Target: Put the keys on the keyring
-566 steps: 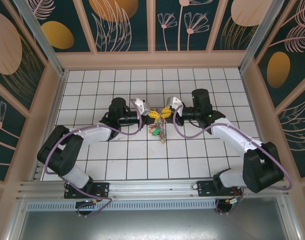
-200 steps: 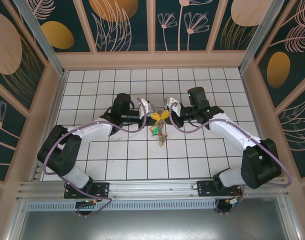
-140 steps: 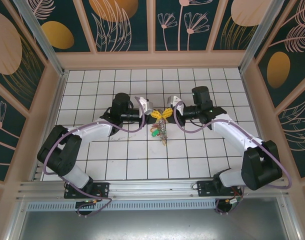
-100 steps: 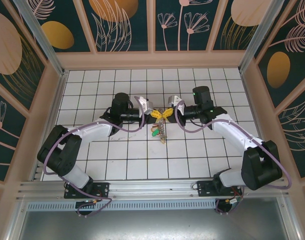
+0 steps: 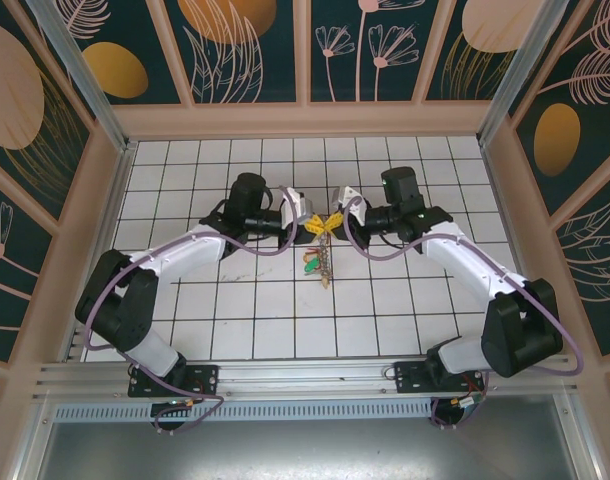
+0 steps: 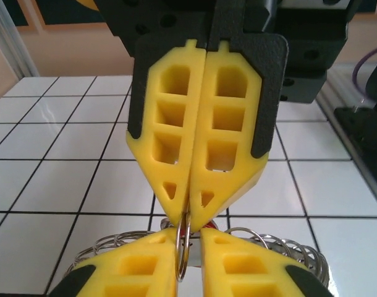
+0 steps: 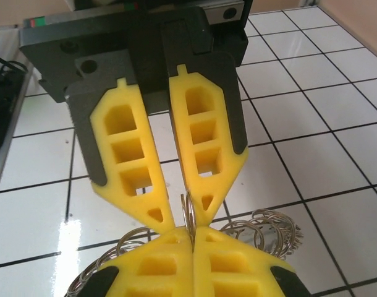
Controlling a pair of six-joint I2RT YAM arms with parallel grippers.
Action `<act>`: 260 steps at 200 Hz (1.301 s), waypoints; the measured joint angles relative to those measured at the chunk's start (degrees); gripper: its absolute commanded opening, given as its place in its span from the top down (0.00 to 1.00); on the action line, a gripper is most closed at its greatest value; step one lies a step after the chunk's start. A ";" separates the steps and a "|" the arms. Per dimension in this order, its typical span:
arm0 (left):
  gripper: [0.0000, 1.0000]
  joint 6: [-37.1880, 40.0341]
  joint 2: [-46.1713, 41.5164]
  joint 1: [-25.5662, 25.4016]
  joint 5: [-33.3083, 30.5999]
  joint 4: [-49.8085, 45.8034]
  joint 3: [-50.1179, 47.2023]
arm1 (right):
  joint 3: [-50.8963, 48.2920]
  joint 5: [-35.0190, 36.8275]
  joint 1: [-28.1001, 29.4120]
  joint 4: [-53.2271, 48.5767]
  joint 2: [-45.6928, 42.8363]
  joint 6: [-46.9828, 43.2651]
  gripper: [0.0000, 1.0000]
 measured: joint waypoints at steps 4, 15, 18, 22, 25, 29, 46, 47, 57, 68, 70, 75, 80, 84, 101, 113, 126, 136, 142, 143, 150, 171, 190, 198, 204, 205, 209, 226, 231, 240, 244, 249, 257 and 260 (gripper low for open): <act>0.78 0.94 0.13 0.00 -0.31 -1.38 0.66 | 0.31 0.50 0.15 -0.37 0.11 -0.11 1.00; 0.76 2.80 0.42 0.00 -0.90 -4.59 2.10 | 0.87 1.84 0.55 -1.09 0.37 -0.24 1.00; 0.76 3.08 0.46 -0.02 -0.98 -5.27 2.36 | 0.98 2.19 0.68 -1.27 0.46 -0.33 1.00; 0.75 3.76 0.52 -0.04 -1.25 -6.21 2.69 | 1.07 2.60 0.79 -1.46 0.48 -0.50 1.00; 0.74 3.93 0.55 -0.04 -1.42 -6.75 2.89 | 1.18 2.93 0.94 -1.73 0.59 -0.57 1.00; 0.74 4.48 0.57 -0.07 -1.64 -7.54 3.10 | 1.31 3.21 1.11 -2.05 0.63 -0.72 1.00; 0.73 5.79 0.57 -0.09 -2.14 -9.84 3.45 | 1.97 4.70 1.97 -3.41 1.07 -1.09 1.00; 0.73 5.86 0.57 -0.09 -2.16 -9.88 3.45 | 1.99 4.74 1.99 -3.43 1.09 -1.11 1.00; 0.73 6.34 0.57 -0.09 -2.45 -10.97 3.67 | 2.36 5.53 2.34 -4.09 1.38 -1.18 1.00; 0.73 6.75 0.57 -0.11 -2.75 -11.65 3.85 | 2.86 6.08 2.64 -4.83 1.68 -1.25 1.00; 0.74 6.78 0.57 -0.11 -2.82 -11.78 3.87 | 2.91 6.16 2.71 -4.87 1.73 -1.25 1.00; 0.76 6.88 0.57 -0.11 -2.93 -12.00 3.93 | 2.99 6.29 2.78 -5.03 1.75 -1.31 1.00; 0.77 7.06 0.57 -0.11 -3.06 -12.15 3.98 | 3.10 6.47 2.89 -5.27 1.75 -1.40 1.00; 0.77 7.17 0.57 -0.11 -3.17 -12.31 4.00 | 3.15 6.64 2.93 -5.33 1.75 -1.42 1.00; 0.73 7.39 0.57 -0.11 -3.43 -12.68 4.07 | 3.43 7.21 3.13 -5.84 1.77 -1.60 1.00; 0.72 7.61 0.57 -0.11 -3.56 -12.94 4.09 | 3.76 7.48 3.26 -6.21 1.86 -1.64 1.00; 0.70 7.76 0.55 -0.11 -3.80 -13.14 4.17 | 3.96 7.63 3.32 -6.36 1.95 -1.64 1.00; 0.69 7.78 0.52 -0.11 -4.04 -13.20 4.17 | 3.96 7.65 3.34 -6.38 1.97 -1.66 1.00; 0.69 7.76 0.50 -0.11 -4.24 -13.20 4.17 | 3.96 7.65 3.34 -6.43 1.97 -1.68 1.00; 0.69 7.76 0.50 -0.11 -4.26 -13.20 4.17 | 3.96 7.65 3.34 -6.43 1.97 -1.68 1.00; 0.69 7.74 0.42 -0.11 -4.48 -13.18 4.17 | 3.96 7.65 3.34 -6.49 1.97 -1.77 1.00; 0.71 7.04 -0.20 -0.13 -4.92 -12.37 3.91 | 3.96 7.63 3.37 -6.56 1.97 -2.08 1.00; 0.76 6.19 -1.09 -0.15 -4.87 -11.08 3.50 | 3.96 7.63 3.37 -6.56 1.97 -2.36 1.00; 0.80 5.86 -1.33 -0.15 -4.90 -10.78 3.39 | 3.96 7.63 3.37 -6.54 1.97 -2.49 1.00; 0.82 5.57 -1.42 -0.15 -4.87 -10.73 3.28 | 3.96 7.63 3.34 -6.43 1.97 -2.51 1.00; 0.83 5.64 -1.42 -0.15 -4.87 -10.71 3.28 | 3.96 7.65 3.34 -6.36 1.97 -2.51 1.00; 0.83 5.55 -1.42 -0.15 -4.87 -10.67 3.23 | 3.96 7.65 3.34 -6.34 1.97 -2.51 1.00; 0.77 5.40 -1.42 -0.15 -4.87 -10.71 3.19 | 3.96 7.65 3.34 -6.29 1.97 -2.56 1.00; 0.76 5.53 -1.42 -0.15 -4.90 -10.69 3.19 | 3.96 7.63 3.34 -6.19 1.95 -2.60 1.00; 0.76 5.38 -1.42 -0.17 -5.03 -10.69 3.19 | 3.96 7.56 3.34 -6.08 1.95 -2.64 1.00; 0.76 5.42 -1.42 -0.15 -5.05 -10.73 3.19 | 3.93 7.48 3.34 -6.03 1.95 -2.64 1.00; 0.76 5.44 -1.42 -0.15 -5.14 -10.80 3.19 | 3.93 7.43 3.34 -5.99 1.95 -2.67 1.00; 0.76 5.46 -1.42 -0.15 -5.33 -11.06 3.19 | 3.89 7.19 3.34 -5.73 1.95 -2.67 1.00; 0.76 5.46 -1.42 -0.15 -5.35 -11.10 3.19 | 3.89 7.10 3.34 -5.64 1.95 -2.67 1.00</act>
